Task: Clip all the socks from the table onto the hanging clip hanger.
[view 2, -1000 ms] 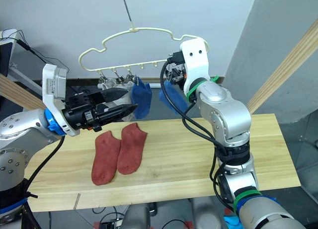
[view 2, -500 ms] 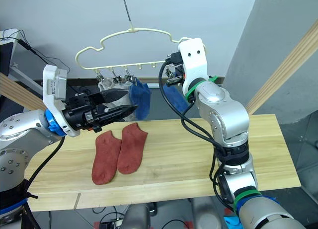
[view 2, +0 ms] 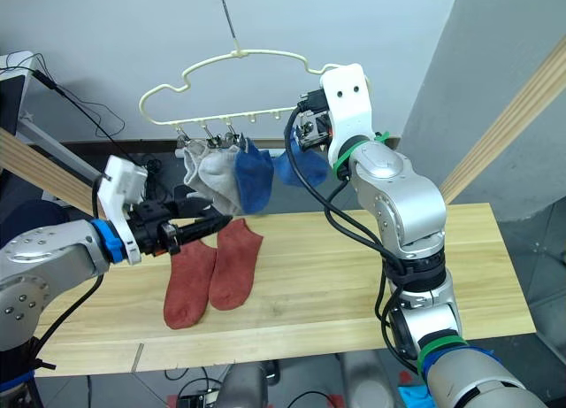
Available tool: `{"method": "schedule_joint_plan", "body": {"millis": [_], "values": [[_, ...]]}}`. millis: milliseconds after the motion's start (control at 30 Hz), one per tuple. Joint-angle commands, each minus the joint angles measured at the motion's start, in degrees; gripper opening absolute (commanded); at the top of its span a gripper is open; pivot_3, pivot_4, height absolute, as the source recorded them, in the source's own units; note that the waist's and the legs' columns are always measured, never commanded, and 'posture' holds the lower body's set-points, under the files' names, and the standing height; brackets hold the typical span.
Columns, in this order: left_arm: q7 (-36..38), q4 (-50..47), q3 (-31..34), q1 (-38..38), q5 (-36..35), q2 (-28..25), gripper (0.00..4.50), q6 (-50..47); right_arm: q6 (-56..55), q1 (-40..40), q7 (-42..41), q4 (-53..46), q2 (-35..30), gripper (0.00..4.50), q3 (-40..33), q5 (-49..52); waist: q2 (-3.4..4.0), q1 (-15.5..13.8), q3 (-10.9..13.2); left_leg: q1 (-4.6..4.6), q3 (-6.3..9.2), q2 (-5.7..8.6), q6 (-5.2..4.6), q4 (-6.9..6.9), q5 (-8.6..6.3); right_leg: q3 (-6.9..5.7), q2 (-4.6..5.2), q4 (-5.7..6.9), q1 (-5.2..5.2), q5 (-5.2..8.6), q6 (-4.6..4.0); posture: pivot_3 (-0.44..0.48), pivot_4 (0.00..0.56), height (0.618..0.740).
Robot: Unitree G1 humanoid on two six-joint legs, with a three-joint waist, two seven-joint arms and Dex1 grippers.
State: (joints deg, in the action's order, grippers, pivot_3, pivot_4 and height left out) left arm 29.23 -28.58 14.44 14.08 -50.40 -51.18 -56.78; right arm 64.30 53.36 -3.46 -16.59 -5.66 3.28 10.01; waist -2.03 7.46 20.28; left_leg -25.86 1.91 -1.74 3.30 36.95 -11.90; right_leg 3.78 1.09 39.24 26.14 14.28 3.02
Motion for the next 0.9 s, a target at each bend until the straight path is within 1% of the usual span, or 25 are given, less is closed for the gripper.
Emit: {"method": "schedule_joint_plan", "body": {"millis": [33, 133, 233, 367, 500, 633, 733, 833, 900], "values": [[-0.8, -1.8, -2.2, -0.5, 3.9, -0.7, 2.97, 0.9, -0.1, 1.5, 0.1, -3.1, 0.2, 0.03, -0.3, -0.2, 0.0, -0.3, 0.0, 0.0, -0.01, 0.01, 0.0, 0.0, 0.0, 0.01, 0.01, 0.01, 0.0, 0.0, 0.0, -0.131, 0.35, 0.74], [-2.3, -1.1, -6.1, -2.0, 8.5, 0.2, 3.54, 1.3, 0.4, 1.6, 0.7, -3.5, 1.0, 0.0, -0.2, -0.2, 0.0, -0.6, 0.0, 0.02, -0.02, 0.0, 0.0, 0.0, 0.0, 0.02, 0.0, 0.01, 0.0, 0.0, 0.0, -0.138, 0.357, 0.74], [-3.4, -0.4, -9.8, -1.8, 12.3, 2.6, 4.43, 3.2, 0.8, 1.3, 0.8, -3.8, 1.3, 0.0, -0.3, -0.1, 0.0, -0.9, 0.0, 0.01, -0.03, 0.0, 0.0, -0.01, 0.0, 0.02, 0.01, -0.01, 0.0, 0.0, 0.0, -0.139, 0.36, 0.74], [-5.1, 2.7, -14.7, -1.3, 20.5, 3.9, 4.48, 6.7, 0.9, 1.3, 0.9, -4.0, 1.4, 0.0, -0.3, -0.1, 0.01, -1.1, 0.0, 0.0, -0.03, 0.0, 0.0, 0.0, 0.0, 0.02, 0.01, -0.01, 0.0, 0.0, -0.01, -0.142, 0.363, 0.74], [-4.2, 5.3, -16.2, -0.5, 23.9, 6.0, 4.48, 9.5, 1.3, 1.3, 1.2, -4.4, 1.7, 0.0, -0.3, 0.0, 0.01, -1.1, 0.0, 0.0, -0.03, 0.0, 0.0, 0.0, 0.0, 0.01, 0.01, 0.0, 0.01, -0.01, -0.02, -0.15, 0.365, 0.74], [-4.3, 12.9, -21.6, 1.9, 30.9, 8.7, 4.48, 13.9, 1.8, 1.2, 1.2, -4.8, 1.6, 0.0, -0.2, -0.1, 0.01, -1.1, 0.0, 0.01, -0.04, 0.0, 0.0, -0.01, 0.0, 0.01, 0.01, -0.02, 0.01, -0.01, -0.02, -0.163, 0.369, 0.74], [-3.7, 16.4, -22.7, 2.8, 32.9, 11.0, 4.48, 15.2, 2.3, 1.2, 1.3, -5.0, 1.7, 0.0, -0.5, 0.0, 0.01, -1.0, 0.0, 0.0, -0.06, 0.01, -0.01, 0.0, 0.0, 0.03, 0.02, -0.02, 0.0, -0.01, -0.02, -0.172, 0.373, 0.74], [-2.9, 17.8, -22.9, 3.0, 34.7, 11.9, 4.48, 15.9, 2.5, 1.2, 1.4, -5.2, 1.7, 0.0, -0.4, -0.1, 0.01, -0.9, 0.0, 0.0, -0.06, -0.01, -0.01, -0.02, -0.01, 0.02, 0.01, -0.02, 0.01, -0.01, -0.02, -0.179, 0.376, 0.74], [-2.6, 20.3, -22.8, 3.4, 35.3, 13.4, 4.48, 16.3, 2.7, 1.2, 1.5, -5.3, 1.7, 0.0, -0.4, -0.2, 0.01, -1.0, 0.0, 0.0, -0.04, -0.03, -0.01, -0.02, -0.01, 0.01, 0.01, -0.02, 0.02, -0.01, -0.02, -0.179, 0.376, 0.74]]}}
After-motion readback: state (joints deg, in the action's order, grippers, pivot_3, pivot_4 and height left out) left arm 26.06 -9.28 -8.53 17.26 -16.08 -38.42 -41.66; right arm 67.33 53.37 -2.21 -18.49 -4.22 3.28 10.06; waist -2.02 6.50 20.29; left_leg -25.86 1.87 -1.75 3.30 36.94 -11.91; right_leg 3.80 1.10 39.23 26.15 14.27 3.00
